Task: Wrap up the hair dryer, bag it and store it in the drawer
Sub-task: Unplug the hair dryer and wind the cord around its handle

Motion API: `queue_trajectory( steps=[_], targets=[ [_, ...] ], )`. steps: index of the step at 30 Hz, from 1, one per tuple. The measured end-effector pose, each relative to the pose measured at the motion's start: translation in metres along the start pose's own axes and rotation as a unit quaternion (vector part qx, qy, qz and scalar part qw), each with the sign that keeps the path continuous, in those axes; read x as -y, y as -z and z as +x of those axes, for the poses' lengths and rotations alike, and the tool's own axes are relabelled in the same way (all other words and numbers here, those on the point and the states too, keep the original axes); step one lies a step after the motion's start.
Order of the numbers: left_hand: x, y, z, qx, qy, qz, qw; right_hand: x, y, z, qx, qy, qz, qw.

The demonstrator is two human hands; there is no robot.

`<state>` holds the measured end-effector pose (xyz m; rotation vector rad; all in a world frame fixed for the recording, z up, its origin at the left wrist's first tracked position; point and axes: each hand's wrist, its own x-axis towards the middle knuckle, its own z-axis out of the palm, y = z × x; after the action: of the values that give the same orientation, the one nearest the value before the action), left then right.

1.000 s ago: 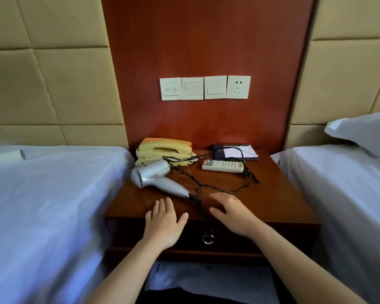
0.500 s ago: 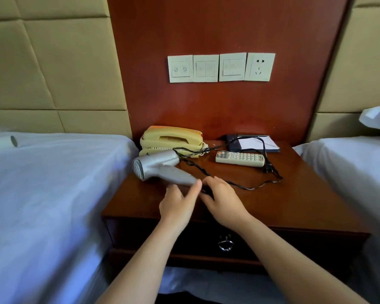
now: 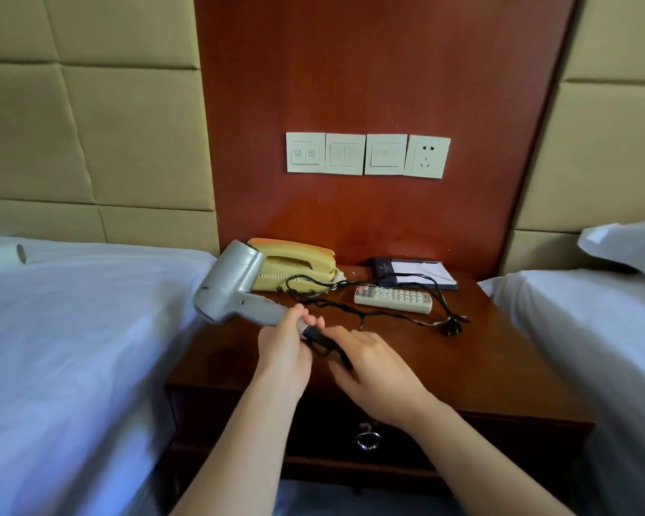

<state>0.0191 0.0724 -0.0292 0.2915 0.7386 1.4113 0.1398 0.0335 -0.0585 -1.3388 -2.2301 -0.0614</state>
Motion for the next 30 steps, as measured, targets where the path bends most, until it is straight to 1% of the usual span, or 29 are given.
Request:
queue_trajectory(
  steps=[4, 6, 9, 11, 12, 13, 15, 16, 17, 18, 20, 23, 27, 30],
  targets=[
    [0.008, -0.008, -0.002, 0.026, 0.001, 0.070, 0.997, -0.019, 0.009, -0.009, 0.004, 0.005, -0.119, 0.993],
    [0.013, -0.009, -0.003, 0.034, 0.001, 0.104, 0.994, -0.029, 0.009, -0.012, 0.047, -0.024, -0.146, 0.988],
    [0.018, -0.008, -0.001, 0.052, -0.018, 0.147, 0.988, -0.033, 0.012, -0.012, 0.153, -0.062, -0.130, 0.978],
    [0.020, -0.007, 0.002, 0.062, -0.043, 0.173, 0.982, -0.030, 0.014, -0.008, 0.192, -0.071, -0.090, 0.975],
    [0.020, -0.006, 0.004, 0.063, -0.054, 0.184, 0.979, -0.028, 0.015, -0.006, 0.194, -0.072, -0.062, 0.976],
    [0.020, -0.004, 0.008, 0.063, -0.061, 0.193, 0.977, -0.025, 0.015, -0.004, 0.179, -0.067, -0.023, 0.981],
    [0.020, -0.001, 0.014, 0.063, -0.064, 0.214, 0.973, -0.022, 0.014, 0.000, 0.101, -0.057, 0.068, 0.991],
    [0.019, 0.002, 0.016, 0.063, -0.062, 0.224, 0.971, -0.022, 0.012, 0.003, 0.049, -0.063, 0.090, 0.993],
    [0.019, 0.005, 0.020, 0.065, -0.062, 0.227, 0.970, -0.023, 0.008, 0.007, 0.004, -0.074, 0.077, 0.994],
    [0.019, 0.006, 0.022, 0.067, -0.064, 0.224, 0.970, -0.025, 0.005, 0.015, -0.025, -0.090, 0.044, 0.995],
    [0.019, 0.008, 0.027, 0.059, -0.067, 0.222, 0.971, -0.035, -0.002, 0.037, -0.034, -0.124, -0.023, 0.991],
    [0.020, 0.007, 0.036, 0.037, -0.081, 0.221, 0.971, -0.054, -0.007, 0.077, 0.014, -0.166, -0.089, 0.982],
    [0.022, 0.007, 0.045, 0.030, -0.092, 0.219, 0.971, -0.081, -0.017, 0.128, 0.106, -0.183, -0.183, 0.960],
    [0.025, 0.008, 0.053, 0.023, -0.083, 0.212, 0.973, -0.101, -0.033, 0.148, 0.145, -0.192, -0.245, 0.939]
  ],
)
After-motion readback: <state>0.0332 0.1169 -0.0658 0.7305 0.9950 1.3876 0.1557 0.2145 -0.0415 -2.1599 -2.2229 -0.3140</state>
